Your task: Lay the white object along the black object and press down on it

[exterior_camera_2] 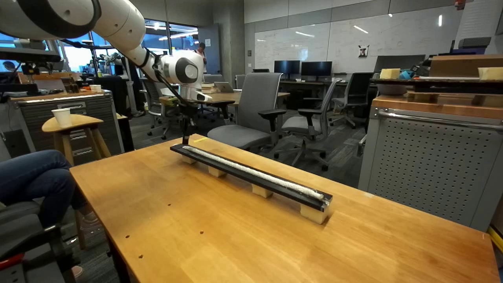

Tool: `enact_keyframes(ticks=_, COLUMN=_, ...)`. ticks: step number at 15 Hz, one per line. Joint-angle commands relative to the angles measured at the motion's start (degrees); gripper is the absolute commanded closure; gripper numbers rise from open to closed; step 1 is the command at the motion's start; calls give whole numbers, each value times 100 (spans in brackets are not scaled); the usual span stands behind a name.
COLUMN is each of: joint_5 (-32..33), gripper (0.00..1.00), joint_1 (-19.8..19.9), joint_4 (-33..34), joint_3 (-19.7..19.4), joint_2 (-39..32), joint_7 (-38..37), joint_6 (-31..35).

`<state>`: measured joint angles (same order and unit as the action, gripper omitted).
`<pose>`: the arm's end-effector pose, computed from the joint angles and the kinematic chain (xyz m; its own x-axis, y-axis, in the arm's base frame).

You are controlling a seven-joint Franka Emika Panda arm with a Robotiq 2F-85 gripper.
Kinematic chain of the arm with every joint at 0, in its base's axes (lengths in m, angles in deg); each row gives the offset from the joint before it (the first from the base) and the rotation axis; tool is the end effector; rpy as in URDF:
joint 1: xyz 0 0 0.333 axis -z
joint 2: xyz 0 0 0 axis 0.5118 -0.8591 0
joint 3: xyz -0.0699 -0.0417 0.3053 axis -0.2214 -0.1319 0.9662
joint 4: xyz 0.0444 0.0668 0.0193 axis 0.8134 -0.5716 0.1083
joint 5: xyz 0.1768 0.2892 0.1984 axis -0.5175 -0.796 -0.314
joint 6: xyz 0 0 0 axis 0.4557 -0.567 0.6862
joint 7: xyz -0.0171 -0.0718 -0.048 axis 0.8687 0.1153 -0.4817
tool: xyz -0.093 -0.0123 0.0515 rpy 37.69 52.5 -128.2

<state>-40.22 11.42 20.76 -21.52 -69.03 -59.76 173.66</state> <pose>0.6921 0.2767 0.2184 0.9568 -0.2093 -0.2017 -0.1997 -0.9775 0.0673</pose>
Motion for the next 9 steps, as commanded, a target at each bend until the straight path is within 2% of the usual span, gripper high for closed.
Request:
enact_keyframes(ticks=1, joint_5=-158, gripper=100, joint_1=67, joint_4=55, joint_3=41, joint_2=-74, joint_7=228, joint_6=150)
enact_keyframes(ticks=9, joint_5=-324, gripper=100, joint_1=142, joint_4=212, joint_3=26, joint_2=-303, joint_7=368, joint_6=197)
